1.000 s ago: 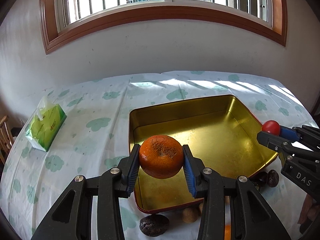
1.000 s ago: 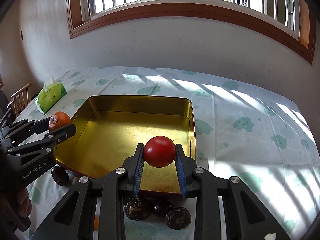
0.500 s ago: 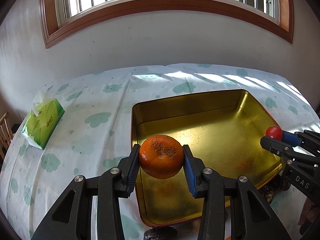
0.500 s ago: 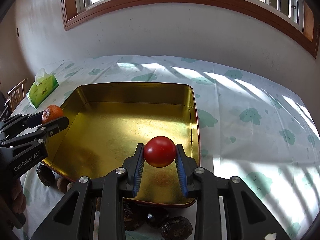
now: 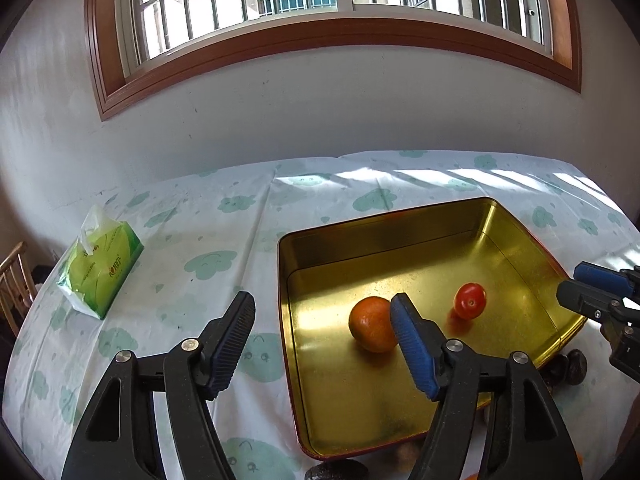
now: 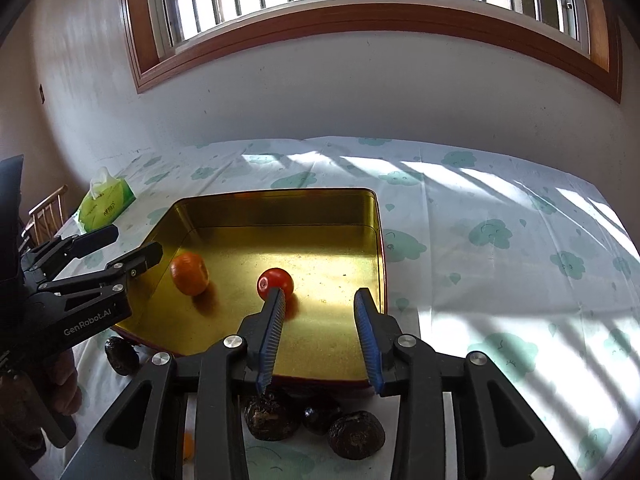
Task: Organize fruits
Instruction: 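Carry both fruits into the red tin and open both tools, then grasp a large orange with the left tool while the right tool grasps a mandarin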
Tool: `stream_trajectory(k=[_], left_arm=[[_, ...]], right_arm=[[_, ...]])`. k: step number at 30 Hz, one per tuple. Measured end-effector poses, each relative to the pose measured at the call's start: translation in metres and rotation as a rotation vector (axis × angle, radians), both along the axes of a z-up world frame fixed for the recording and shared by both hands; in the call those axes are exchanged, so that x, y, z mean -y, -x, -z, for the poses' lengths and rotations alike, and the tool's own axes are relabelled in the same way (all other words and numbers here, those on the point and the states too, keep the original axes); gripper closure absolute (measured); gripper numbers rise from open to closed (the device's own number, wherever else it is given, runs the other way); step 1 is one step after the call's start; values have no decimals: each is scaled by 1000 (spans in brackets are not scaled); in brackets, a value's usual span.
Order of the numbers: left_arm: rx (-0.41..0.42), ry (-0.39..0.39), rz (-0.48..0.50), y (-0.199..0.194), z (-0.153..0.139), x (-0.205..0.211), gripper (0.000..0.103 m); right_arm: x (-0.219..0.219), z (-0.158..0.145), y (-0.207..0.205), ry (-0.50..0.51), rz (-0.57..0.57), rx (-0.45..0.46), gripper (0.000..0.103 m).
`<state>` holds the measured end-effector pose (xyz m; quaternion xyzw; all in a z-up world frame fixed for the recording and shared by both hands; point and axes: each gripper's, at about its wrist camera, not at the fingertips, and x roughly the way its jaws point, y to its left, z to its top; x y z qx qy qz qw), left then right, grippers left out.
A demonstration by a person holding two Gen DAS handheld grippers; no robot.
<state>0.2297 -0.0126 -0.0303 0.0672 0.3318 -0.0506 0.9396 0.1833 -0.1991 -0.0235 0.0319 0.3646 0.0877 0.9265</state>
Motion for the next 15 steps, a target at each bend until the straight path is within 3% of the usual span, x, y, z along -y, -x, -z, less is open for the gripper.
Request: stream_trajectory(k=[3,7,15], left_arm=[[16,1,1,9,-8,-6,32],[25,18,12,32,-15,-14,32],[-10,100,24,91,-12,-36,32]], right_arm=[[8,-4,30,-30,-14,14,67],[15,-2,72,-40,-37,12,49],[2,23,115,21,-94,-41,44]])
